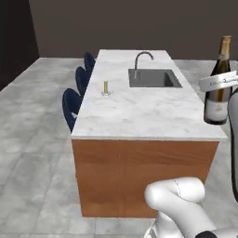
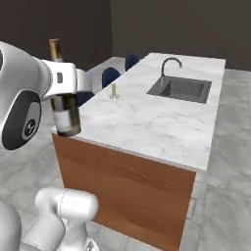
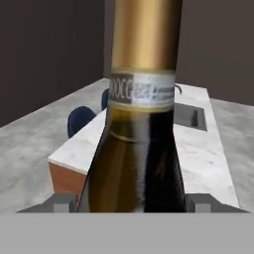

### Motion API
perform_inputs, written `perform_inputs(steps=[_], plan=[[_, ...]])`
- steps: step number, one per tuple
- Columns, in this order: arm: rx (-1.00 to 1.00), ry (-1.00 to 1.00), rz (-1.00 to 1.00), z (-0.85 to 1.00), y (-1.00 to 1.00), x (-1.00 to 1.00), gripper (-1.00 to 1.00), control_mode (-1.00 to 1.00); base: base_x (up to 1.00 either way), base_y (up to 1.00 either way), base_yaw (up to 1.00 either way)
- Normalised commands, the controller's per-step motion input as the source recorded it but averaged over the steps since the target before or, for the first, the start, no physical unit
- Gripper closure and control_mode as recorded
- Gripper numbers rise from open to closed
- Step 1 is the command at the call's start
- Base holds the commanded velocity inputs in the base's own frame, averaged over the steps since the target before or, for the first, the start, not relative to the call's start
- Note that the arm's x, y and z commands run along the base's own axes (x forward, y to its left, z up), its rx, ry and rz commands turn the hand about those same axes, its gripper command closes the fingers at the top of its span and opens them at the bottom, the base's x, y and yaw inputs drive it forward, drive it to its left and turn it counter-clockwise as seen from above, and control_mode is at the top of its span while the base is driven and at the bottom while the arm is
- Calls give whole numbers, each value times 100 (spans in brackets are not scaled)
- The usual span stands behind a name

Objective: Get the candle and the wine from the cabinet and move them to the dining counter.

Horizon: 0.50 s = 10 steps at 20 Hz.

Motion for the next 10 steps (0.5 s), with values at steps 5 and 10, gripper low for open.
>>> perform_inputs(steps=[5,10], plan=[[0,0,0,0,0,0,100,100,24,100,-52],[0,0,0,0,0,0,100,100,23,100,-47]])
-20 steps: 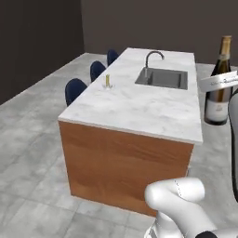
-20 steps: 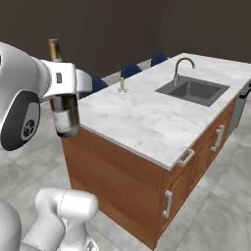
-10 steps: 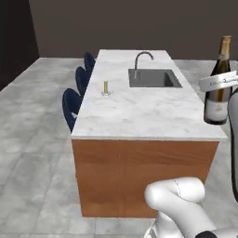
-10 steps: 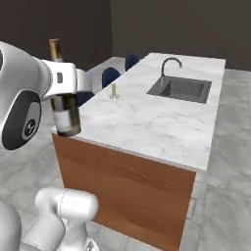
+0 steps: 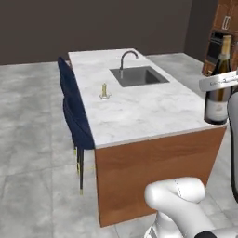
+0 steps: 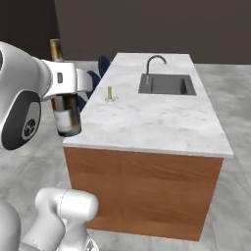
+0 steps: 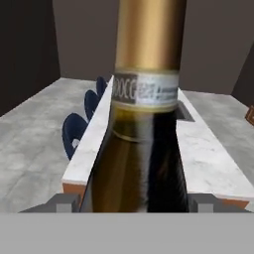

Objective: Get the candle and the wine from the cabinet and move them to the dining counter.

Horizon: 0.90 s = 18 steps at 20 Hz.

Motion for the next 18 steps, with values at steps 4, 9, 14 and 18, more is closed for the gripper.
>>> perform_inputs(steps=[4,9,14,18], plan=[[0,0,0,0,0,0,100,100,21,100,-42],[0,0,0,0,0,0,100,100,21,100,-41],[0,0,0,0,0,0,100,100,23,100,-42],[0,0,0,0,0,0,100,100,22,100,-42]])
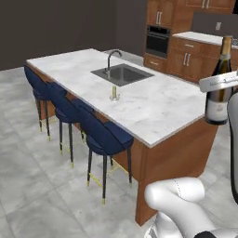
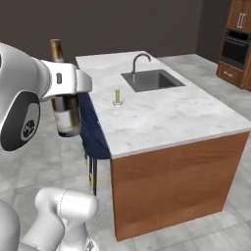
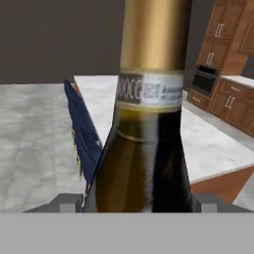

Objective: Get the candle and the wine from the cabinet and move them to the dining counter.

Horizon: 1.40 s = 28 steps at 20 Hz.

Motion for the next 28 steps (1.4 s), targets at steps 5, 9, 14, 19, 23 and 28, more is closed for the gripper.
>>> perform_inputs(steps=[5,9,14,19,23,28], plan=[[0,0,0,0,0,0,100,100,24,100,-42],[0,0,0,0,0,0,100,100,37,100,-42],[0,0,0,0,0,0,100,100,31,92,-41],[0,0,0,0,0,0,100,100,23,81,-40],[0,0,0,0,0,0,100,100,25,71,-37],[0,0,0,0,0,0,100,100,18,66,-40]])
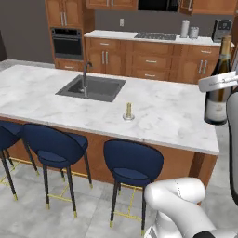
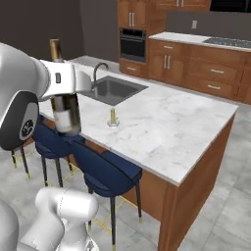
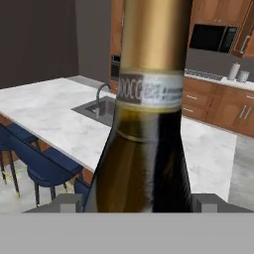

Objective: Get the candle and the wine from the cabinet and move them to the dining counter.

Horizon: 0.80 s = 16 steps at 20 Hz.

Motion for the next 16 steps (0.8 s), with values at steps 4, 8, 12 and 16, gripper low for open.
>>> perform_inputs(steps=[4,8,12,16], plan=[[0,0,0,0,0,0,100,100,16,62,-38],[0,0,0,0,0,0,100,100,24,57,-35],[0,0,0,0,0,0,100,100,27,26,-27],[0,0,0,0,0,0,100,100,24,0,-13]])
